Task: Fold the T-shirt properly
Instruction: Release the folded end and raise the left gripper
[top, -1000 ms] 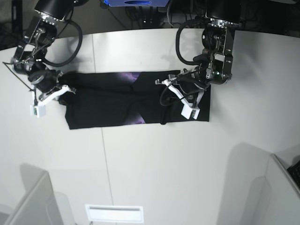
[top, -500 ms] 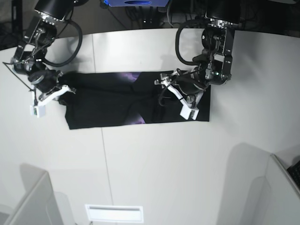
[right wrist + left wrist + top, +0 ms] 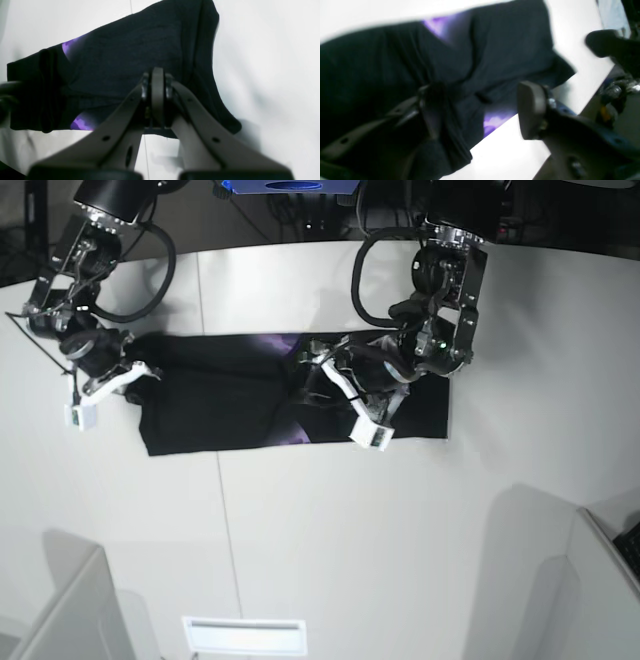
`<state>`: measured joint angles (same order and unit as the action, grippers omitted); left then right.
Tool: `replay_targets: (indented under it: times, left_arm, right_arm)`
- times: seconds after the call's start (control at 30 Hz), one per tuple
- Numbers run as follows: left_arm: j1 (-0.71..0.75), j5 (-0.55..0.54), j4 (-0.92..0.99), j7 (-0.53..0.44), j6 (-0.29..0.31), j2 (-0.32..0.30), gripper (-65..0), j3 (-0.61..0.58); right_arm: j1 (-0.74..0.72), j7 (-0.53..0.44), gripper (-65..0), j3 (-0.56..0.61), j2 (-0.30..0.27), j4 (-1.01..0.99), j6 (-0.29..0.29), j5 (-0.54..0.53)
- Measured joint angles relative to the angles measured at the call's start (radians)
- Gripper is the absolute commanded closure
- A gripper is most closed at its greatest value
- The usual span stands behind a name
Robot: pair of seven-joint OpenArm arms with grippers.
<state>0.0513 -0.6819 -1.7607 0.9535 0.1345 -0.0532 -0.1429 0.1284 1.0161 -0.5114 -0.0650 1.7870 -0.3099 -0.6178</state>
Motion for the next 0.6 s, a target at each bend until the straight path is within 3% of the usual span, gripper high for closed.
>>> replay_targets:
  times: [0.1,0.17,0.23,0.27,0.3,0.5,0.6]
  left_arm:
    - [0.068,0.006,-0.071,-0.003,0.0,-0.051,0.0,0.169]
    - [0.102,0.024,-0.074,0.003,-0.007,-0.092,0.0,0.258]
    - [0.131,0.023,-0.075,0.001,-0.004,-0.124,0.0,0.33]
    - [0.142,0.023,-0.075,-0.002,-0.003,-0.137,0.0,0.361]
    - [0.157,0.018,-0.075,-0.001,0.0,-0.152,0.0,0.387]
    - [0.266,0.024,-0.074,-0.002,0.004,-0.234,0.0,0.563]
    - [0.287,0.018,-0.067,-0.01,0.11,-0.235,0.0,0.637]
  right_arm:
    - [-0.023,0.1,0.0,0.002,0.0,-0.002,0.0,0.005]
    - [-0.066,0.179,-20.0,-0.002,0.0,-0.008,0.0,0.011]
    - [-0.103,0.182,-39.3,-0.002,0.003,-0.019,0.0,-0.007]
    - [-0.114,0.181,-46.4,-0.002,0.002,-0.027,-0.001,-0.013]
    - [-0.118,0.18,-49.5,-0.002,0.002,-0.035,-0.002,-0.01]
    - [-0.148,0.115,-50.0,-0.005,-0.003,-0.153,0.0,0.0]
    - [-0.185,0.102,-50.0,-0.001,-0.018,-0.224,0.0,-0.005]
